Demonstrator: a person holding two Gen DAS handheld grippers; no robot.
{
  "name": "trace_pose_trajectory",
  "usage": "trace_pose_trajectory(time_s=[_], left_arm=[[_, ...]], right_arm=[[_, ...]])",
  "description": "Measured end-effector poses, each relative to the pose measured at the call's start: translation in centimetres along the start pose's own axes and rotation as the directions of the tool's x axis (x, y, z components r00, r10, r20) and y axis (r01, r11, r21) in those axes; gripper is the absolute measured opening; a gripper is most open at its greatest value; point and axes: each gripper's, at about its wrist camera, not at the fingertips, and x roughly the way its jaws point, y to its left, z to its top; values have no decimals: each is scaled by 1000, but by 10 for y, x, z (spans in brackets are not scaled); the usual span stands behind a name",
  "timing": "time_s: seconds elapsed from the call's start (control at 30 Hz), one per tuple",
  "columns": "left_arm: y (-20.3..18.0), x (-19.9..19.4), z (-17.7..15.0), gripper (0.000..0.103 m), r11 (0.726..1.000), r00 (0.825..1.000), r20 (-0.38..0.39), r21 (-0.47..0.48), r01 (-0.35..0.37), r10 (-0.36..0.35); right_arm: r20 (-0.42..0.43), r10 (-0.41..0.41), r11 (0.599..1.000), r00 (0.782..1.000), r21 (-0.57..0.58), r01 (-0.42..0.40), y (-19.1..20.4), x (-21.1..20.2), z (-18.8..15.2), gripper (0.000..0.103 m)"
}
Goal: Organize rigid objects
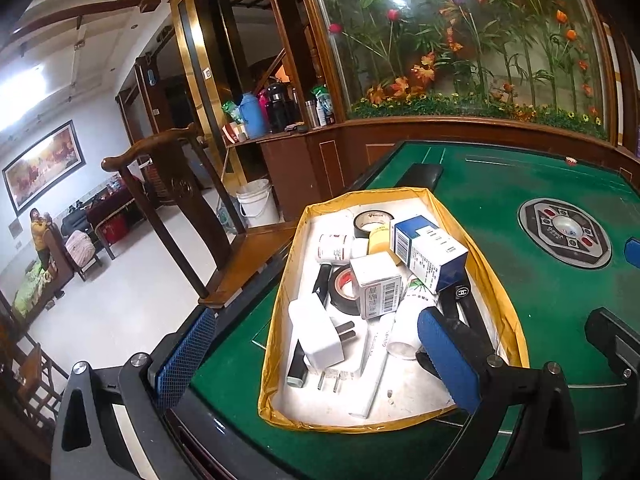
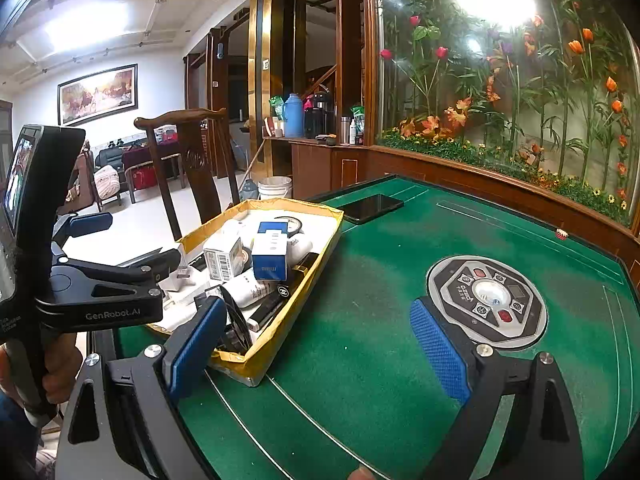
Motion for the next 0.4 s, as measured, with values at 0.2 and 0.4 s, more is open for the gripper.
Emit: trace_pose_trajectory(time_s=[0.2,0.4], left_arm=[[3,6,-2,102,1000,999,-46,-15,7,-8],[5,4,-2,102,1000,999,-40,-16,-7,6]], right_arm=[[1,1,1000,1000,0,-1,0,0,1,93],[-2,0,1000,1000,1,0,-1,0,1,93]])
